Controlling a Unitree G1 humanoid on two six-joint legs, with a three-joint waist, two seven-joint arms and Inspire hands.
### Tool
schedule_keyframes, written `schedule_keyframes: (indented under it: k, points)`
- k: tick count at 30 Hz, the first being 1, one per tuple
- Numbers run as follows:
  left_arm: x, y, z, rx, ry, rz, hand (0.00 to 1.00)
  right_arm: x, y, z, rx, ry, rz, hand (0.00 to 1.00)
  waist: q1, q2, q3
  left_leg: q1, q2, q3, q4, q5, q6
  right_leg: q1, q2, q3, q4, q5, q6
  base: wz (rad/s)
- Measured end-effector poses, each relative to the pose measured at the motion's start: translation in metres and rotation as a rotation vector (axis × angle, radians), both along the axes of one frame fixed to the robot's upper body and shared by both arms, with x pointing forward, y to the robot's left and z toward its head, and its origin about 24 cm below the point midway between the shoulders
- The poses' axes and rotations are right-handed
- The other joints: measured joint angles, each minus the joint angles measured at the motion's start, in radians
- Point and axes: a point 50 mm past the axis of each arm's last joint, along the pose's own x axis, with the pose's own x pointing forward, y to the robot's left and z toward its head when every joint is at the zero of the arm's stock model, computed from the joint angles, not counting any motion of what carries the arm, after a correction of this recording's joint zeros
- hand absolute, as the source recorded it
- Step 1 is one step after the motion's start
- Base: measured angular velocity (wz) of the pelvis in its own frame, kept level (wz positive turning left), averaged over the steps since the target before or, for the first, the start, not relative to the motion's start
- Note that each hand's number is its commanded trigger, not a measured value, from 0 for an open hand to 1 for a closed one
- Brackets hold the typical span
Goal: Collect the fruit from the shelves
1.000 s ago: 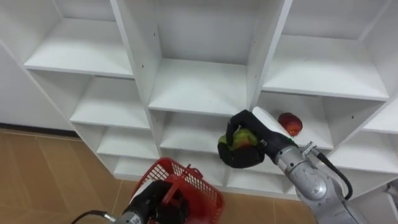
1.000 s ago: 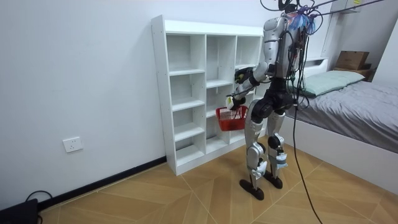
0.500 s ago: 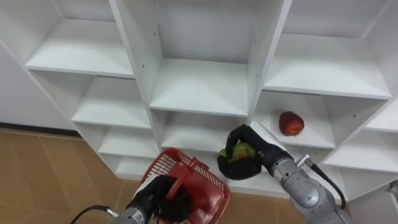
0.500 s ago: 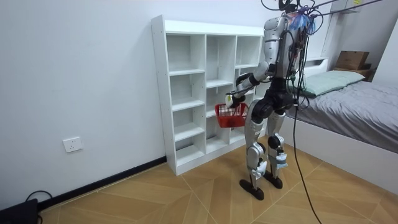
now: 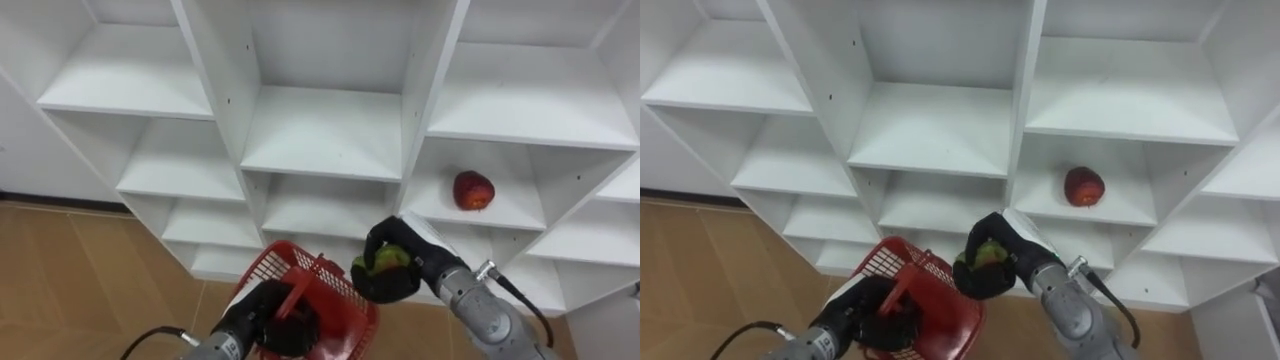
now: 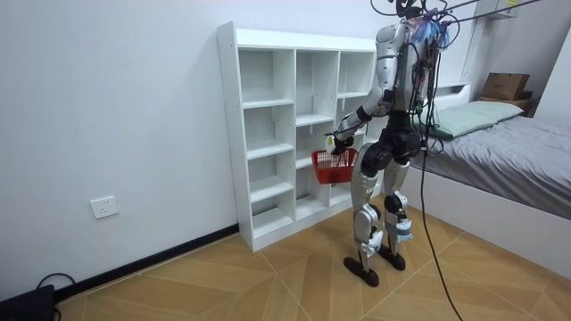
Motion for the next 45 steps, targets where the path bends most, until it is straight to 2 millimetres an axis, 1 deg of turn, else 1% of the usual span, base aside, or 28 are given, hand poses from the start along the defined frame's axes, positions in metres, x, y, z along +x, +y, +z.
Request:
schedule_keyframes:
  k: [4, 9, 11, 14, 16, 22, 26, 29, 37, 45]
  points:
    - [0.006, -0.003, 0.004, -0.009, -0.026, -0.015, 1.0, -0.006, 0.0, -0.013, -0.003, 0.058, -0.012, 1.0, 0.001, 0.001, -0.0002, -0.004, 0.001, 0.002, -0.005, 0.0, 0.0, -0.009, 0.0, 0.001, 0.0, 0.0, 0.0, -0.02]
    - [0.007, -0.011, 0.007, -0.034, -0.042, -0.039, 1.0, -0.01, 0.004, -0.018, -0.013, 0.083, 0.012, 1.0, 0.0, 0.0, -0.0002, -0.004, 0.001, 0.006, -0.009, 0.0, 0.0, -0.012, 0.002, 0.003, 0.0, -0.001, 0.0, -0.03]
    - [0.009, -0.015, 0.011, -0.06, -0.06, -0.041, 1.0, -0.012, 0.008, -0.021, -0.013, 0.098, 0.029, 1.0, 0.002, -0.001, 0.0003, -0.004, 0.001, 0.006, -0.01, 0.0, 0.0, -0.012, 0.003, 0.01, -0.001, -0.001, 0.0, 0.0]
    - [0.012, -0.017, 0.013, -0.066, -0.077, -0.051, 1.0, -0.014, 0.014, -0.022, -0.008, 0.108, 0.054, 1.0, 0.002, -0.001, 0.0007, -0.004, 0.0, 0.006, -0.01, 0.0, 0.0, -0.012, 0.004, 0.01, -0.001, -0.002, 0.0, 0.0]
    - [0.012, -0.017, 0.015, -0.067, -0.084, -0.054, 1.0, -0.014, 0.014, -0.022, -0.009, 0.108, 0.057, 1.0, 0.003, -0.004, 0.0015, -0.004, 0.0, 0.006, -0.011, 0.0, 0.0, -0.013, 0.004, 0.011, -0.001, -0.002, 0.001, 0.0]
    - [0.019, -0.021, 0.021, -0.091, -0.117, -0.059, 1.0, -0.015, 0.016, -0.023, -0.013, 0.113, 0.069, 1.0, 0.009, -0.018, 0.001, -0.004, 0.0, 0.005, -0.011, 0.0, 0.0, -0.012, 0.004, 0.011, -0.001, -0.002, 0.001, 0.0]
    - [0.019, -0.024, 0.021, -0.103, -0.119, -0.062, 1.0, -0.018, 0.021, -0.026, -0.015, 0.127, 0.093, 1.0, 0.004, -0.025, 0.004, -0.004, -0.004, 0.005, -0.011, 0.0, 0.0, -0.01, 0.004, 0.009, -0.004, -0.002, 0.001, 0.0]
    - [0.019, -0.025, 0.021, -0.104, -0.118, -0.068, 1.0, -0.019, 0.018, -0.029, -0.024, 0.142, 0.087, 1.0, 0.003, -0.026, 0.0046, -0.008, -0.005, 0.001, -0.011, 0.0, 0.0, -0.009, 0.006, 0.009, -0.014, 0.0, 0.002, 0.04]
    - [0.019, -0.027, 0.022, -0.143, -0.109, -0.051, 1.0, -0.018, 0.019, -0.028, -0.023, 0.133, 0.083, 1.0, 0.003, -0.027, 0.0051, -0.01, -0.005, 0.004, -0.013, 0.0, 0.0, -0.009, 0.003, 0.006, -0.016, 0.001, 0.002, 0.0]
    - [0.019, -0.028, 0.022, -0.144, -0.108, -0.052, 1.0, -0.018, 0.019, -0.028, -0.024, 0.125, 0.077, 1.0, 0.002, -0.029, 0.0064, -0.01, -0.005, 0.004, -0.013, 0.0, 0.0, -0.009, 0.003, 0.005, -0.016, 0.0, 0.003, 0.0]
